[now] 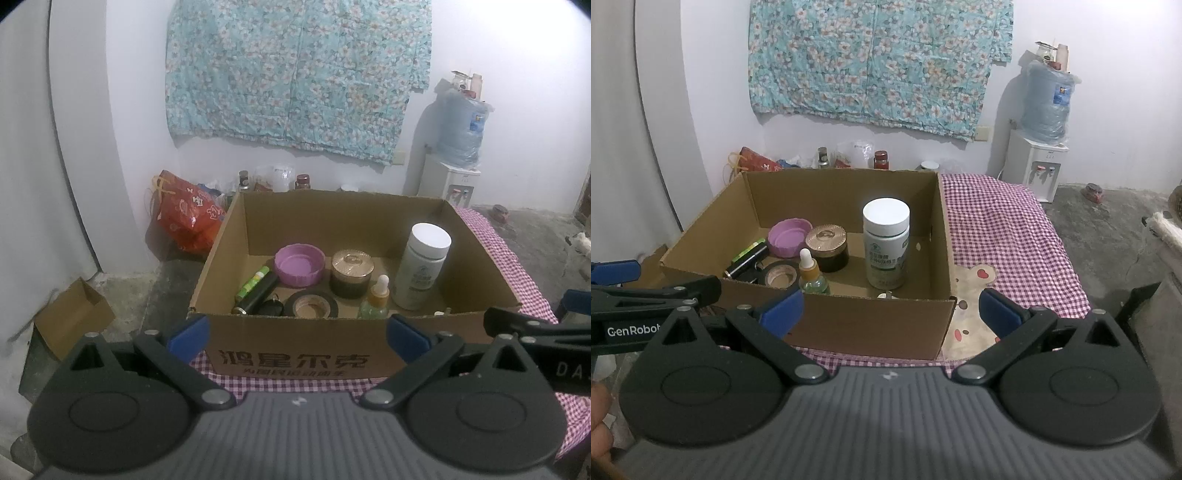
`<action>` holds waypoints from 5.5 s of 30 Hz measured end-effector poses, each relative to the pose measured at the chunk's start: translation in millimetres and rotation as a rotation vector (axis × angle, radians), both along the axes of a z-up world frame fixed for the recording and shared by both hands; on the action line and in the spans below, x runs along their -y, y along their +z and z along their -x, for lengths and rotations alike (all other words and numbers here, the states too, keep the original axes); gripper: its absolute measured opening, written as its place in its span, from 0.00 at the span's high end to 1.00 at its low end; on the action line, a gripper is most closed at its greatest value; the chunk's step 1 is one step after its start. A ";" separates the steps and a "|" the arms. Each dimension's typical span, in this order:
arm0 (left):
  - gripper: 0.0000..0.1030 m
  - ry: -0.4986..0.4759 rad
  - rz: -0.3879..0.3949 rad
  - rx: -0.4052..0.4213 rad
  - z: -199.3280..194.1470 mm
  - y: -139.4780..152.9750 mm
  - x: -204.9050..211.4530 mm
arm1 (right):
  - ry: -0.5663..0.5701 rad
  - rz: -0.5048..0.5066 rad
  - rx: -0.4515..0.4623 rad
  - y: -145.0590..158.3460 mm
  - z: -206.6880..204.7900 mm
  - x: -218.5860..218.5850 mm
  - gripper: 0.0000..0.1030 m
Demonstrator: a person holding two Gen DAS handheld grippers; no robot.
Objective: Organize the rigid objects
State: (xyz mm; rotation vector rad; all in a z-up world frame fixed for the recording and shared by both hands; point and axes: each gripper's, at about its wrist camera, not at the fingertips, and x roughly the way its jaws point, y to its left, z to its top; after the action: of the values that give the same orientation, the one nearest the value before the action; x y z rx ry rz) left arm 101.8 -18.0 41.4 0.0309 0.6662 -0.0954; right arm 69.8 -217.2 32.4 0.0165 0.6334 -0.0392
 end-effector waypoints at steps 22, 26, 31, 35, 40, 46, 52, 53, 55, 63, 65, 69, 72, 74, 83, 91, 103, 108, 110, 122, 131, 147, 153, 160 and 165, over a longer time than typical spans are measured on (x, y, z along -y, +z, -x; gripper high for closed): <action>0.01 0.000 0.000 -0.012 0.4 -0.1 -3.0 | 0.003 -0.003 -0.014 -5.7 -3.2 -0.9 0.01; 0.01 0.000 -0.003 -0.016 -0.1 -0.5 -0.3 | 0.001 -0.008 -0.022 -8.2 -3.5 -0.3 0.01; 0.01 0.000 -0.003 -0.018 -0.6 -0.9 1.3 | 0.002 -0.010 -0.025 -8.9 -3.3 1.6 0.01; 0.01 -0.004 0.001 -0.016 -0.6 -0.5 0.5 | 0.005 -0.013 -0.027 -9.5 -3.4 2.3 0.01; 0.01 -0.010 0.027 -0.027 -1.6 -3.2 -5.3 | 0.039 -0.021 0.008 -3.9 -2.4 6.4 0.01; 0.00 0.011 0.046 -0.038 -5.7 -3.1 -24.9 | 0.223 -0.118 0.080 34.4 -26.2 21.1 0.01; 0.00 0.048 0.043 -0.035 -21.1 0.6 -40.8 | 0.369 -0.143 -0.081 28.4 -93.4 -1.1 0.09; 0.00 0.051 0.040 -0.030 -23.4 0.9 -42.5 | 0.378 -0.115 -0.111 20.9 -103.6 -7.3 0.18; 0.00 0.057 0.034 -0.022 -27.5 1.4 -45.8 | 0.392 -0.084 -0.182 4.6 -123.2 -18.8 0.34; 0.00 0.049 0.043 -0.030 -36.5 -6.2 -52.0 | 0.420 -0.113 -0.321 -43.6 -155.7 -35.2 0.83; 0.00 0.045 0.046 -0.034 -37.2 -9.1 -50.8 | 0.417 -0.107 -0.303 -42.1 -156.1 -33.6 0.89; 0.00 0.037 0.056 -0.038 -39.2 -12.1 -49.2 | 0.421 -0.097 -0.284 -34.7 -161.9 -30.2 0.92; 0.00 0.033 0.056 -0.039 -38.4 -13.6 -47.7 | 0.412 -0.084 -0.281 -33.4 -163.0 -27.6 0.92; 0.00 0.032 0.051 -0.038 -37.6 -13.4 -47.1 | 0.408 -0.062 -0.262 -31.2 -160.9 -28.0 0.92; 0.00 0.015 0.054 -0.045 -36.7 -15.7 -42.4 | 0.428 -0.024 -0.269 -27.3 -163.6 -25.1 0.76; 0.00 -0.015 0.023 -0.054 -38.9 -14.5 -39.5 | 0.472 0.057 -0.400 11.6 -144.8 -5.8 0.46; 0.00 -0.118 0.001 -0.088 -67.0 -1.4 -11.5 | 0.415 0.033 -0.796 -31.9 -190.4 -0.4 0.51; 0.00 -0.138 -0.013 -0.105 -79.8 -6.2 -2.3 | 0.443 0.047 -0.895 -36.6 -202.9 -3.6 0.52; 0.00 -0.144 -0.012 -0.108 -82.3 -7.1 -1.0 | 0.452 0.070 -0.919 -37.0 -206.0 -7.2 0.54; 0.00 -0.143 -0.005 -0.106 -82.3 -9.1 -1.1 | 0.483 0.193 -0.939 -41.4 -204.9 -8.9 0.98; 0.00 -0.141 0.000 -0.097 -80.5 -9.1 -2.9 | 0.485 0.173 -0.859 -41.3 -205.4 -12.8 1.00; 0.00 -0.135 -0.007 -0.093 -80.9 -9.1 -3.3 | 0.460 0.060 -0.737 -29.6 -228.8 -5.7 1.00; 0.00 -0.134 -0.002 -0.089 -77.9 -7.3 -3.9 | 0.456 -0.030 -0.665 -12.9 -221.6 -0.3 0.85; 0.00 -0.127 0.014 -0.075 -58.6 3.8 -4.8 | 0.382 -0.236 -0.427 38.3 -151.2 44.8 0.64; 0.00 -0.109 0.028 -0.086 -42.5 4.2 -3.9 | 0.270 -0.362 -0.222 40.2 -68.5 65.4 0.31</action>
State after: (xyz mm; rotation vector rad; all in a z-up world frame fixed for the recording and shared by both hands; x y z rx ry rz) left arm 144.2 -14.2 45.7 0.0360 0.7485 -0.2116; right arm 138.3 -282.7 72.6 0.2795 0.8534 0.3394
